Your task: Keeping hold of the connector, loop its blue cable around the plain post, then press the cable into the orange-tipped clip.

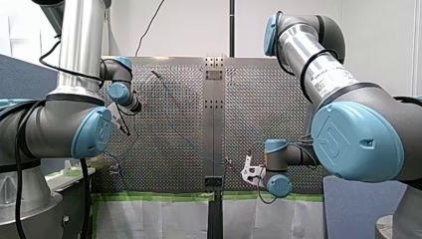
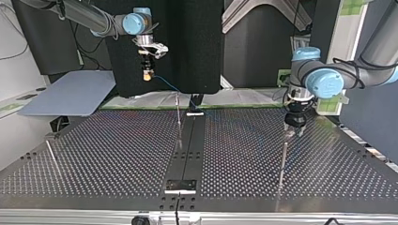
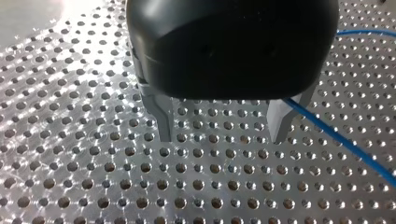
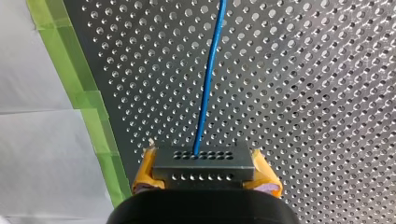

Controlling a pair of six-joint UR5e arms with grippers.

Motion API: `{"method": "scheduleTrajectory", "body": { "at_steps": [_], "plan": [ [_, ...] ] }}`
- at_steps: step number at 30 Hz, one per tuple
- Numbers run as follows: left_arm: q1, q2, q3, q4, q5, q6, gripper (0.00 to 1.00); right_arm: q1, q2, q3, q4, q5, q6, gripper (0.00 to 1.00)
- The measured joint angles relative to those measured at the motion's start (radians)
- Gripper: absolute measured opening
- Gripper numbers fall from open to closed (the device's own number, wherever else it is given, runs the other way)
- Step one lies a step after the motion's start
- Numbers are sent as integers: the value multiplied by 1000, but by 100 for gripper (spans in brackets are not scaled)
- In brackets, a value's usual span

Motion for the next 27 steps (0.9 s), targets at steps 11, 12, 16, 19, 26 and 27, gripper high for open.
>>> {"method": "scheduleTrajectory", "body": {
  "at_steps": [11, 12, 16, 19, 26, 27],
  "plan": [
    [0, 67, -32, -17, -4, -3, 100, 1, 4, 0, 3, -2, 1, 0],
    [2, 78, -36, -18, -6, -3, 100, 2, 4, 0, 5, -2, 1, 0],
    [11, 97, -52, -9, -9, -24, 100, 4, 5, 0, 10, -3, 1, 0],
    [12, 100, -61, 1, 0, -38, 100, 5, 5, 0, 11, -3, 1, 0],
    [4, 126, -97, -10, 42, -26, 100, 6, 6, 0, 11, -3, 1, 0],
    [5, 137, -107, -8, 49, -28, 100, 6, 6, -1, 11, -4, 1, 0]
  ]
}}
